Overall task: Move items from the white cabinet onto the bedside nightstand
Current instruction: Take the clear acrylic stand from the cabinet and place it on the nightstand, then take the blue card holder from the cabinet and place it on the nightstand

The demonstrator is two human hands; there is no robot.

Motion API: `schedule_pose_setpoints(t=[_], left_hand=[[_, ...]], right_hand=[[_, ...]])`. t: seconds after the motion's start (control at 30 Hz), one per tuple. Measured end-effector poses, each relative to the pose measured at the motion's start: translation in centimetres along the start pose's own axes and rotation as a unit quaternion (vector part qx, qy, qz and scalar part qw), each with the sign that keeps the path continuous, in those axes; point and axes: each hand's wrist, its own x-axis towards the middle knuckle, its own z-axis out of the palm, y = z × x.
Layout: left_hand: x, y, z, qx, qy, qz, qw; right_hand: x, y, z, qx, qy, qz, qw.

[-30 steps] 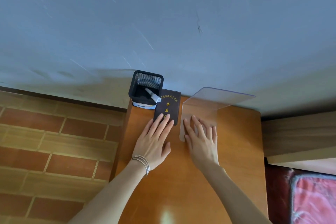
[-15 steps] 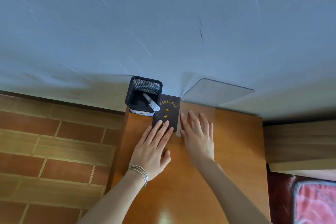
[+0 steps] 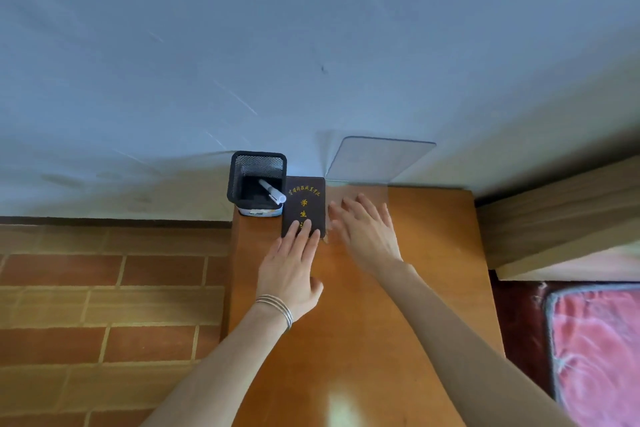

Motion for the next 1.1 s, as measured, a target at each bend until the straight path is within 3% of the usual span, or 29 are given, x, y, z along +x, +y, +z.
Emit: schedule_pose_setpoints(t=[0.17, 0.27, 0.37, 0.5, 0.63, 0.73, 0.87, 1.0, 1.1], left_hand=[[-1.9, 1.0, -6.7, 0.019, -0.076, 0.057, 0.995], [-3.9, 2.6, -10.7, -0.022, -0.029, 0.079, 0.996], [-5.8, 5.7, -15.0, -0.052, 0.046, 0.165, 0.984], [-6.9, 10.8, -21.4, -0.035, 0.071, 0.267, 0.961], [-8.0, 15.2, -26.1, -0.011, 0.076, 0.361, 0.929], [-10.0, 19.0, -28.7, -0.010, 0.081, 0.451, 0.889], [-13.8, 23.1, -30.6, 0.012, 0.048, 0.566, 0.823], [-18.3, 26.5, -30.7, 0.047, 0.008, 0.676, 0.735], [-22.1, 29.3, -29.8, 0.075, -0.017, 0.746, 0.661]], right_hand=[[-4.0, 0.3, -6.4, 0.070, 0.046, 0.009, 0.996], [-8.9, 1.0, -10.9, 0.080, 0.094, 0.018, 0.992], [-14.7, 2.1, -14.7, 0.071, 0.159, 0.033, 0.984], [-22.7, 3.6, -18.8, 0.033, 0.185, 0.073, 0.980], [-30.9, 3.2, -21.7, 0.021, 0.271, 0.165, 0.948], [-36.7, 1.0, -22.3, 0.002, 0.322, 0.243, 0.915], [-43.7, -3.3, -21.2, 0.005, 0.293, 0.363, 0.884], [-50.2, -8.0, -19.2, 0.026, 0.243, 0.477, 0.844], [-55.5, -11.9, -17.9, 0.033, 0.233, 0.561, 0.794]])
